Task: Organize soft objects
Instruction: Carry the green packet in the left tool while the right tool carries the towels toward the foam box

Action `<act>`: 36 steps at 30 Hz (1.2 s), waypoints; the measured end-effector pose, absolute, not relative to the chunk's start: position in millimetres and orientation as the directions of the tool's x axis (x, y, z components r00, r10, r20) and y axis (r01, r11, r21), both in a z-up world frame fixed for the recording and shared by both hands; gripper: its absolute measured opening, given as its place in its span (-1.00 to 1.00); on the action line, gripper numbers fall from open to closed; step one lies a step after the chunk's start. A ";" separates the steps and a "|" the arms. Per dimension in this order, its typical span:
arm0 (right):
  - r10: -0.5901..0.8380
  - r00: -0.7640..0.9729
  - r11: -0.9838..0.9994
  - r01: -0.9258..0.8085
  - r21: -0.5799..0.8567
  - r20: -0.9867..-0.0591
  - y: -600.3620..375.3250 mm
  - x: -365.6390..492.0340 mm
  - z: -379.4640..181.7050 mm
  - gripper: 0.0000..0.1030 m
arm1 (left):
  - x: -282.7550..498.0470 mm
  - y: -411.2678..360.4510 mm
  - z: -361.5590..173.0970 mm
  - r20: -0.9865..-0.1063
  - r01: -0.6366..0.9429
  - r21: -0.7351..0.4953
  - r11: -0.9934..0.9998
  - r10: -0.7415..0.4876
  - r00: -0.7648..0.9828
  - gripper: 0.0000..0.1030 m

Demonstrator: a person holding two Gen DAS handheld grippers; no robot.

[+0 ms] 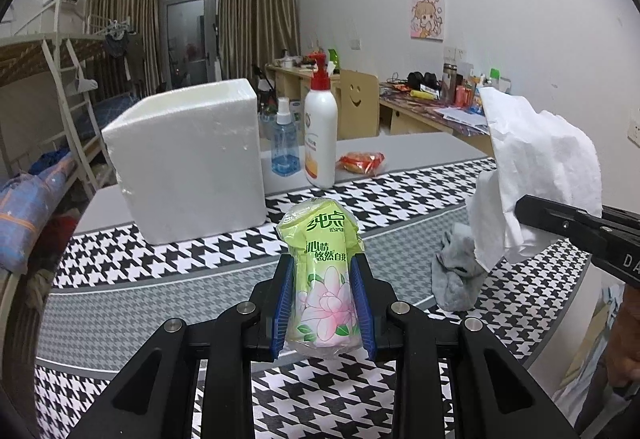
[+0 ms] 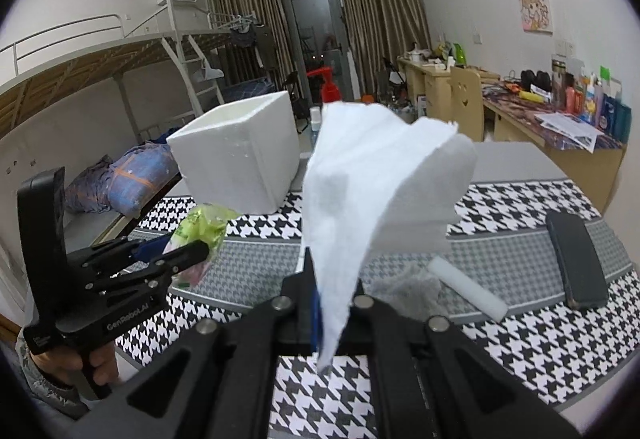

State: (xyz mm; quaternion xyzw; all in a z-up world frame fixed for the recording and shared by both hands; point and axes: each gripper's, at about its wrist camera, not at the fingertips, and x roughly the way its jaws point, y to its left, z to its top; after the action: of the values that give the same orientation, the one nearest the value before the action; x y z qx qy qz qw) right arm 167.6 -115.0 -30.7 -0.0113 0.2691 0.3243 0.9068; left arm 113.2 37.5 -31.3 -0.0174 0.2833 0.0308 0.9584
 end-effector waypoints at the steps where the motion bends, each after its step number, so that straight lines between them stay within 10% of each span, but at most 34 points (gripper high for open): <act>1: 0.582 0.648 0.789 -0.596 0.149 -0.492 -113.4 167.7 -29.3 -0.90 | 113.6 38.3 -29.1 -0.539 -0.071 -0.013 0.997 0.053 0.841 -0.41; 36: 0.620 0.664 0.750 -0.658 0.067 -0.418 -51.6 184.7 12.8 -0.89 | 118.9 77.2 38.1 -0.378 -0.163 0.042 0.986 0.167 0.910 -0.41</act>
State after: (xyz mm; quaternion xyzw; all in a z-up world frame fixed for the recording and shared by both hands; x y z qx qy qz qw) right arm 184.7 -51.6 12.8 -0.0448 0.2121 0.3508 0.9110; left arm 118.9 77.2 38.1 0.0046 0.1940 0.0843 0.9774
